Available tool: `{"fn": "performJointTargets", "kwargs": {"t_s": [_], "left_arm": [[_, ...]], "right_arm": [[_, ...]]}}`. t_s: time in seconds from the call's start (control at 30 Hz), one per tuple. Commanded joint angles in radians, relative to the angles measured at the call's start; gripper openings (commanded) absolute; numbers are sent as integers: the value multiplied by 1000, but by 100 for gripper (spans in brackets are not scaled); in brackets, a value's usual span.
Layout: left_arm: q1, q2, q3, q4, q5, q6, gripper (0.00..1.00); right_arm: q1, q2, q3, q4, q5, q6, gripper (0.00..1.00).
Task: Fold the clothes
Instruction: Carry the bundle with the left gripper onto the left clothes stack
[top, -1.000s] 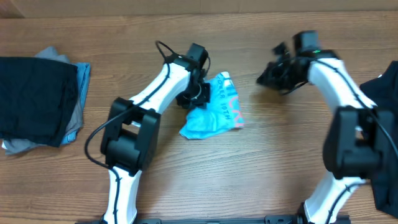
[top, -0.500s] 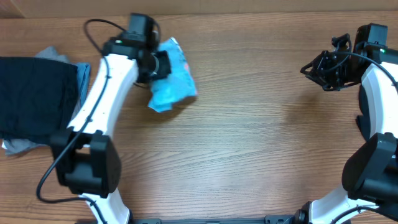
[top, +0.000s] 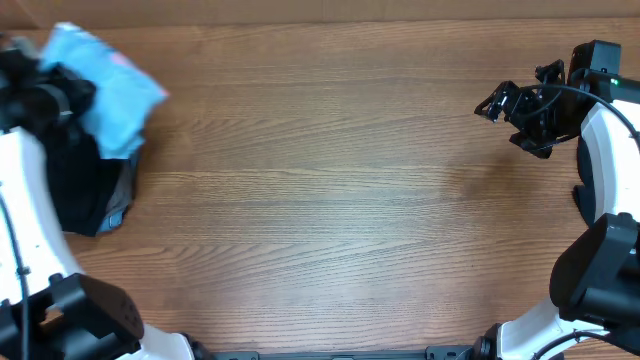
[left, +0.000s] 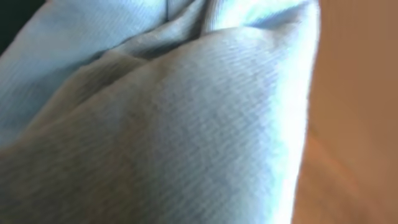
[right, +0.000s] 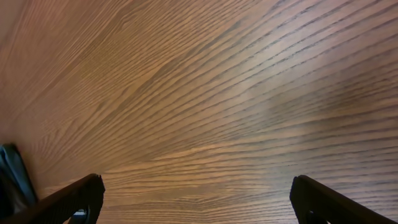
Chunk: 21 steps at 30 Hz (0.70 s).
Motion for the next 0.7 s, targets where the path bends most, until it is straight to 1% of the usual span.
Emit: {"fn": "performJointTargets", "kwargs": {"t_s": [0.0, 0.1, 0.27, 0.47, 0.67], "left_arm": [[95, -14, 27, 87, 164, -14, 4], [126, 7, 27, 148, 161, -26, 4], [169, 41, 27, 190, 156, -115, 4], [226, 138, 26, 191, 142, -119, 4], [307, 284, 26, 170, 232, -109, 4]], "right_arm": [[-1, 2, -5, 5, 10, -3, 100], [-1, 2, -5, 5, 10, -3, 100], [-1, 2, -5, 5, 10, -3, 100], [-1, 2, -5, 5, 10, -3, 100], [-1, 2, -5, 5, 10, -3, 100]]}}
